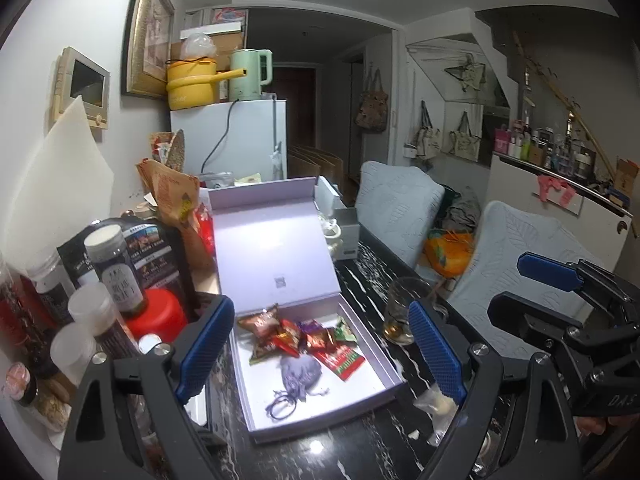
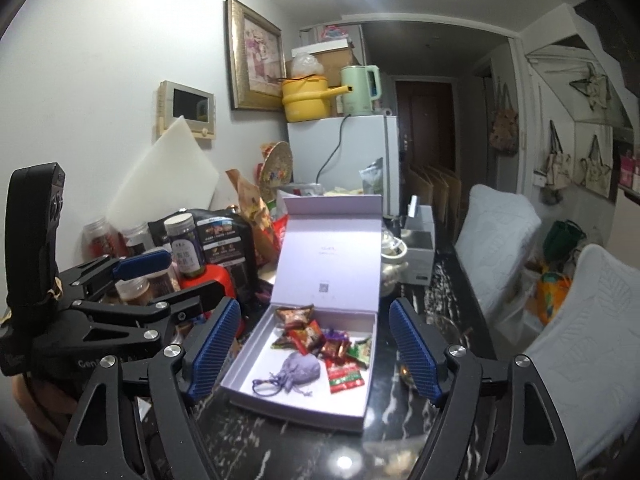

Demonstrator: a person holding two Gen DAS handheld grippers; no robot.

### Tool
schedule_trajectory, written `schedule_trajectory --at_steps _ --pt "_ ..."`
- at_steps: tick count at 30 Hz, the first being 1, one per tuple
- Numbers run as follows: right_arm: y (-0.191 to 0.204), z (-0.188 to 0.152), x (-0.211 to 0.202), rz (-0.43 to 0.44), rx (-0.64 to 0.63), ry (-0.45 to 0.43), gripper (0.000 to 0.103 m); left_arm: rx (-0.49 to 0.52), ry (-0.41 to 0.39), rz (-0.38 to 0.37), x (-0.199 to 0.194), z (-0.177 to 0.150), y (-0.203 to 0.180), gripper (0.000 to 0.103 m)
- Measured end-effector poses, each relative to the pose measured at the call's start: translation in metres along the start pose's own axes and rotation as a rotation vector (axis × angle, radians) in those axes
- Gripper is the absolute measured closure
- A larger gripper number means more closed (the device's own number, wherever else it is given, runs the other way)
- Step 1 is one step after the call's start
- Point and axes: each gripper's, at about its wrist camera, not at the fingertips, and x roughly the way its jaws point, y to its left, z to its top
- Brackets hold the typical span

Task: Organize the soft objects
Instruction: 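Withdraw both tools from the box toward the clear bags on the table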

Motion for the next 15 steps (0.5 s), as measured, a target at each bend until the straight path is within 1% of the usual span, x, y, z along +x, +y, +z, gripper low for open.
schedule_trajectory --at_steps 7,15 --pt "-0.004 -0.028 -0.019 -0.019 0.015 0.032 0.019 0.015 0.02 -0.038 -0.009 -0.023 -0.013 0.013" --pt "-0.019 -0.065 -0.029 -0.048 0.074 0.085 0.019 0.003 0.066 -0.083 -0.007 -0.046 -0.027 0.013"
